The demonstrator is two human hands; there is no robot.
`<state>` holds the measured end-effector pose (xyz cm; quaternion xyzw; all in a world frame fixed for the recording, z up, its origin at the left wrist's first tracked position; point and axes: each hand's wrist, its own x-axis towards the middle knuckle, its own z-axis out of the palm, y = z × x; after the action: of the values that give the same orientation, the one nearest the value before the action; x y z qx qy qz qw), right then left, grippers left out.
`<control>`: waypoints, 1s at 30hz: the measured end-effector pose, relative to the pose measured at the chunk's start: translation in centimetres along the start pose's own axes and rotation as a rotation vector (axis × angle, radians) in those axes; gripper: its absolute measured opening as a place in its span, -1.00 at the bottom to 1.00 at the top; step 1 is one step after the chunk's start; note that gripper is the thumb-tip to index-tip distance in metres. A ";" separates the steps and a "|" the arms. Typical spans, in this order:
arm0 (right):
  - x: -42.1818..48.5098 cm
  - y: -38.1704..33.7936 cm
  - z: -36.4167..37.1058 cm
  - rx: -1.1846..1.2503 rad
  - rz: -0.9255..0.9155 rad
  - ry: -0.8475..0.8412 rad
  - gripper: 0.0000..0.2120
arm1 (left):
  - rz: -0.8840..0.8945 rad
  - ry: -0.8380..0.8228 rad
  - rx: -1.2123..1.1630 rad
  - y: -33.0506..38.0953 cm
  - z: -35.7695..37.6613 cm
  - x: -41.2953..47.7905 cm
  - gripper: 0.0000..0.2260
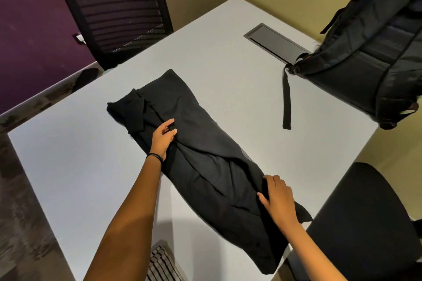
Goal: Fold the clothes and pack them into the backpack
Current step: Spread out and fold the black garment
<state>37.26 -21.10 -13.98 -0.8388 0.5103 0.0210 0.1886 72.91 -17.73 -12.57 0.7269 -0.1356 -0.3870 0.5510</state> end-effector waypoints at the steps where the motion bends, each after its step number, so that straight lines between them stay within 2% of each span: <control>1: -0.1 0.2 0.0 -0.005 0.013 -0.022 -0.79 | -0.011 -0.018 0.005 -0.3 0.2 0.0 -0.64; 3: -0.4 0.7 -0.1 0.021 -0.006 0.019 -0.92 | -0.038 -0.022 0.029 -0.9 0.4 0.0 -0.63; 8: -1.1 2.5 -1.1 0.026 0.023 0.118 -0.86 | -0.025 0.082 0.118 -0.9 0.6 -0.2 -0.57; 12: -0.7 3.1 -1.1 0.037 0.050 0.064 -0.84 | -0.025 0.013 0.218 -0.7 1.1 -0.4 -0.51; 15: 0.0 2.5 -1.4 0.032 0.058 0.037 -0.79 | 0.113 0.047 0.532 -0.9 2.1 -1.2 -0.50; 17: 0.2 1.7 -1.5 0.060 0.019 0.088 -0.65 | 0.320 0.056 0.738 -1.3 3.3 -2.3 -0.54; 19: 0.3 0.4 -1.9 0.117 -0.119 0.158 -0.58 | 0.528 -0.049 0.822 -2.0 5.0 -3.7 -0.59; 21: 0.6 -0.8 -2.1 0.127 -0.347 0.164 -0.53 | 0.652 -0.192 0.916 -2.8 6.4 -4.8 -0.61; 24: 1.6 -2.2 -1.5 -0.052 -0.573 -0.034 -0.31 | 0.740 -0.332 1.070 -4.0 7.8 -6.4 -0.57; 26: 2.6 -2.5 -0.3 -0.134 -0.558 -0.064 -0.31 | 0.763 -0.370 1.139 -4.5 8.2 -7.1 -0.54; 28: 3.7 -2.3 -0.1 -0.147 -0.455 -0.044 -0.41 | 0.755 -0.386 1.234 -4.9 8.3 -7.2 -0.55; 30: 4.7 -1.6 0.1 -0.145 -0.392 -0.051 -0.40 | 0.731 -0.391 1.340 -5.2 8.1 -6.7 -0.54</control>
<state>40.94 -24.37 -14.68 -0.9325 0.3297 0.0419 0.1410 61.51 -17.38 -15.30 0.7320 -0.6650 -0.1379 0.0537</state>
